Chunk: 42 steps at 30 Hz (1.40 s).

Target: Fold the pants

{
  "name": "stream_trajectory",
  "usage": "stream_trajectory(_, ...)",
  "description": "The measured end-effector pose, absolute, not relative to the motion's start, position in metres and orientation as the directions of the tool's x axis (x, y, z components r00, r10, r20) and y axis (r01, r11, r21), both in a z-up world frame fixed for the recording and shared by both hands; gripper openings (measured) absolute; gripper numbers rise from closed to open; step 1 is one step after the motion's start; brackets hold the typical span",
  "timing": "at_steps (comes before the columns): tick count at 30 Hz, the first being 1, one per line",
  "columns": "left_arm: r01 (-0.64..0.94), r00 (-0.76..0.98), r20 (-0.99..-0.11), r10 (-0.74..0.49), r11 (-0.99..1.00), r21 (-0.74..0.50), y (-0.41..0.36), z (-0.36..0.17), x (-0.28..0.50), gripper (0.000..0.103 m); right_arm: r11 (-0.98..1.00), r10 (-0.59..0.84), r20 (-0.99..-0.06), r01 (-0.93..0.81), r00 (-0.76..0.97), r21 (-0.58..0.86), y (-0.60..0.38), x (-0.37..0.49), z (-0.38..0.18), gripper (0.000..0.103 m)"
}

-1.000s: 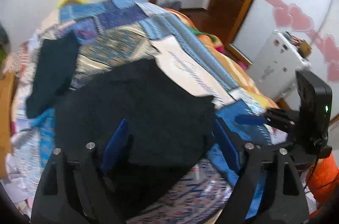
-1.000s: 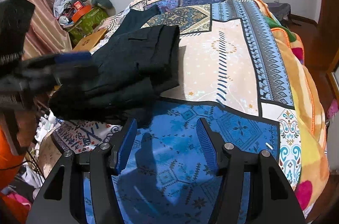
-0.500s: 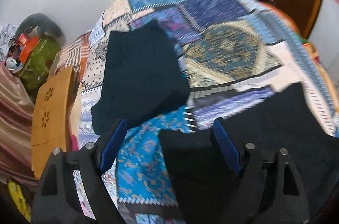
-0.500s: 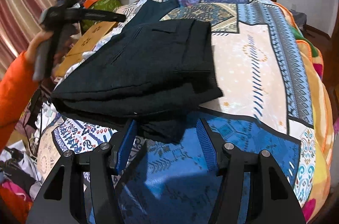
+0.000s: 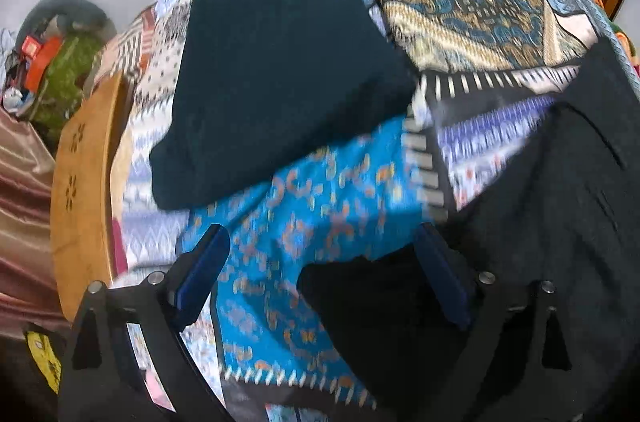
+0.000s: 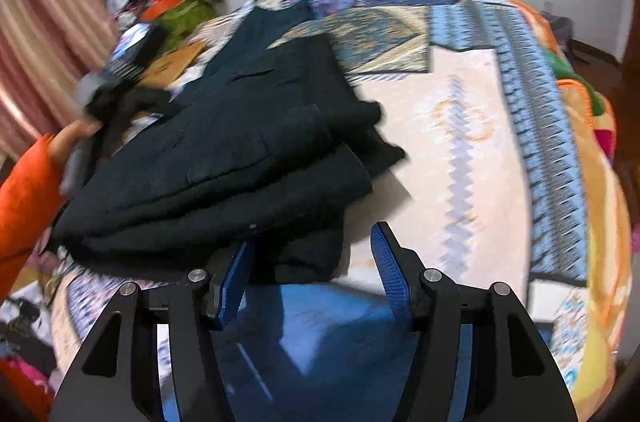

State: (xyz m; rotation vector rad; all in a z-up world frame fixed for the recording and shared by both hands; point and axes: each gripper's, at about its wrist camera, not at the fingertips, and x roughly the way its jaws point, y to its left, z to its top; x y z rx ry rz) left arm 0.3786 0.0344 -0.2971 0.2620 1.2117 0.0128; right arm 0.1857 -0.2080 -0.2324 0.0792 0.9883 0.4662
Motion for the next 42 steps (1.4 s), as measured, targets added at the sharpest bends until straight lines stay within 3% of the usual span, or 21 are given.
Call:
stream_trajectory(9, 0.123, 0.371, -0.925, 0.081, 0.983, 0.136, 0.029, -0.272, 0.291, 0.094, 0.933, 0.351, -0.758, -0.273, 0.55, 0.234, -0.242, 0.184, -0.2, 0.055)
stream_trajectory(15, 0.121, 0.389, -0.921, -0.002, 0.991, 0.049, 0.011, -0.259, 0.246, 0.094, 0.913, 0.395, -0.735, -0.323, 0.551, 0.249, -0.232, 0.159, -0.185, 0.055)
stream_trajectory(19, 0.121, 0.434, -0.901, 0.013, 0.99, 0.072, -0.002, -0.256, 0.232, 0.094, 0.887, 0.432, -0.728, -0.395, 0.532, 0.238, -0.212, 0.139, -0.186, 0.055)
stream_trajectory(27, 0.106, 0.427, -0.904, 0.007, 0.993, 0.058, 0.009, -0.254, 0.229, 0.094, 0.89, 0.437, -0.762, -0.351, 0.477, 0.29, -0.223, 0.136, -0.209, 0.055)
stream_trajectory(31, 0.104, 0.467, -0.884, 0.024, 0.991, 0.082, 0.014, -0.232, 0.237, 0.094, 0.896, 0.392, -0.779, -0.396, 0.49, 0.202, -0.223, 0.139, -0.19, 0.055)
stream_trajectory(37, 0.14, 0.55, -0.835, -0.001, 0.986, 0.091, -0.001, -0.198, 0.267, 0.094, 0.888, 0.413, -0.736, -0.415, 0.537, 0.196, -0.219, 0.165, -0.168, 0.055)
stream_trajectory(42, 0.21, 0.549, -0.835, -0.017, 0.97, 0.119, -0.029, -0.201, 0.301, 0.094, 0.872, 0.433, -0.731, -0.45, 0.528, 0.192, -0.203, 0.204, -0.172, 0.055)
